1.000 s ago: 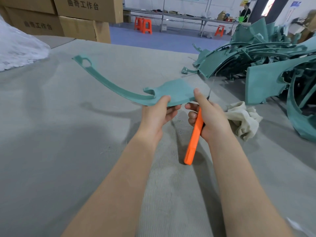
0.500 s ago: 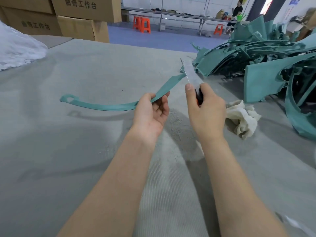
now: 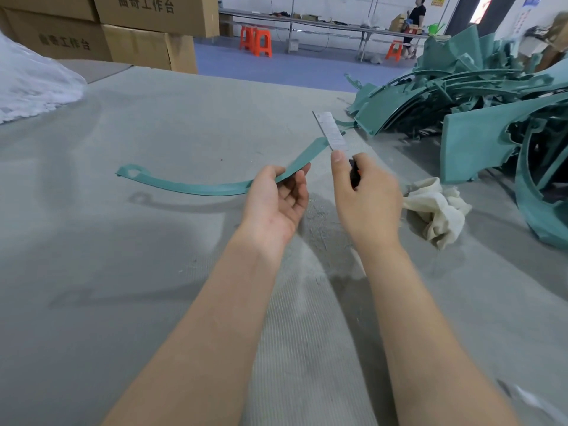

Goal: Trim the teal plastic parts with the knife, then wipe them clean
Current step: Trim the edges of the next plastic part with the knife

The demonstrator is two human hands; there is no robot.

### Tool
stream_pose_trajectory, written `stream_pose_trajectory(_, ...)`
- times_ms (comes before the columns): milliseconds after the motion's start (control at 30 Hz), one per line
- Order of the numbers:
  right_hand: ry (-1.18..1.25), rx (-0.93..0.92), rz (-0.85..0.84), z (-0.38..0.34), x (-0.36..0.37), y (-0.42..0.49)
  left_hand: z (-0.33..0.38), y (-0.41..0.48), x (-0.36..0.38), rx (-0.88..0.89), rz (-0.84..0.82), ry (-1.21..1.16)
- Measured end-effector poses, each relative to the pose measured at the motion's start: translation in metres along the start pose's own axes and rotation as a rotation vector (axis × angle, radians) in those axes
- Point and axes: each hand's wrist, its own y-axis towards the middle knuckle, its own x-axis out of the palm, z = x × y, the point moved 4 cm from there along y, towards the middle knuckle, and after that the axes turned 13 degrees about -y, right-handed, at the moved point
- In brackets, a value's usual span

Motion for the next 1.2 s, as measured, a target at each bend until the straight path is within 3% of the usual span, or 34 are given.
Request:
stream_pose_trajectory(300,0.011,0.036,-0.216,0.009,0.008,0.002,0.002,0.004,-0.006,-0.001,0.032,-0.002)
stream_pose_trajectory(600,0.072,0.016,-0.052,0.008,-0.002,0.002,-0.004,0.003,-0.003,-0.085,0.006,-0.067)
stream_pose_trajectory(933,0.059,-0.073,-0.114,-0.001,0.006,-0.002,-0.002,0.005,-0.004,-0.073,0.016,-0.07)
stream_pose_trajectory(1200,0.066,-0.153,-0.255,-0.014,0.017,-0.01,0.002,0.012,-0.005,-0.021,0.045,0.001)
